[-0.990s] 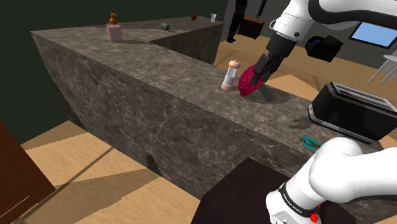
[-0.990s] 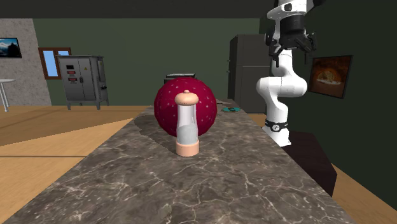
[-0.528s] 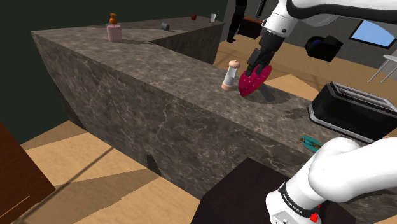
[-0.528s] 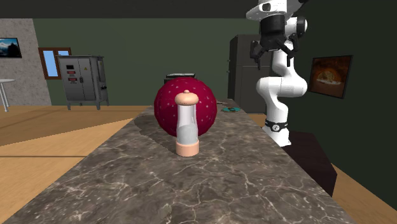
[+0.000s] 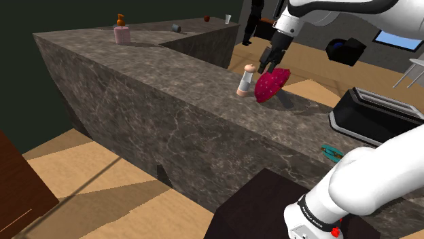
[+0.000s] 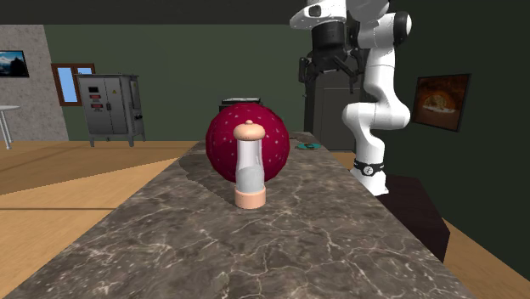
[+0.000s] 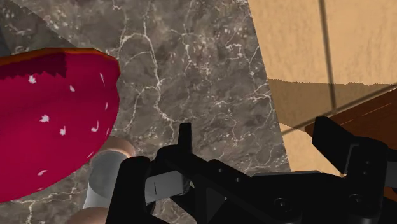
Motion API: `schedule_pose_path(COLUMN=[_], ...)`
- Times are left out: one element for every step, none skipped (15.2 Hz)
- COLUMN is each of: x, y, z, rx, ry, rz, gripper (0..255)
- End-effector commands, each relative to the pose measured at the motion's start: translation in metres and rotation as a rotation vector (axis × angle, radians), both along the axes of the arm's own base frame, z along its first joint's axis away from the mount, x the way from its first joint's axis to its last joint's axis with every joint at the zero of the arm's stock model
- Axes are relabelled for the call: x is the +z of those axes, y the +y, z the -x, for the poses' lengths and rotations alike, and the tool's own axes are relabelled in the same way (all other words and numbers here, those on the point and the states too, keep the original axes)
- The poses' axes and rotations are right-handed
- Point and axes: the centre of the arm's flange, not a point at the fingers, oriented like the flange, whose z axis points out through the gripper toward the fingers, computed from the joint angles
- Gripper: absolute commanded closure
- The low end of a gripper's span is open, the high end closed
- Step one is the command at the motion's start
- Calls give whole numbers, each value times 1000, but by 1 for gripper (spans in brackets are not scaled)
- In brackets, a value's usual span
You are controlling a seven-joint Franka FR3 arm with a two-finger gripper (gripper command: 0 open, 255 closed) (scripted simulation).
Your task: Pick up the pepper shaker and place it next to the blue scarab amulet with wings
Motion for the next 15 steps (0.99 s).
schedule_pose_path(x=[-5,-7,-9,-11,-13,-15,-17,-19,-21,-23,-25,-27,-29,-32,-34], y=[-21,-31,-40,-50,-60,-69,-79,-89,-98,-108,-118,-127,-137,-146,-156], z=[-19,-28,-38,-47,-56,-66,-75,-84,-94,-103,-112,-121,-131,-140,-149], rx=[3,4,5,5,6,7,8,9,10,10,11,12,13,14,15], ry=[3,4,6,7,8,10,11,12,14,15,16,18,19,20,22], rz=[-2,-4,-6,-7,-9,-11,-12,-14,-16,-18,-19,-21,-23,-24,-26], gripper=[0,0,0,0,0,0,0,0,0,0,0,0,0,0,0])
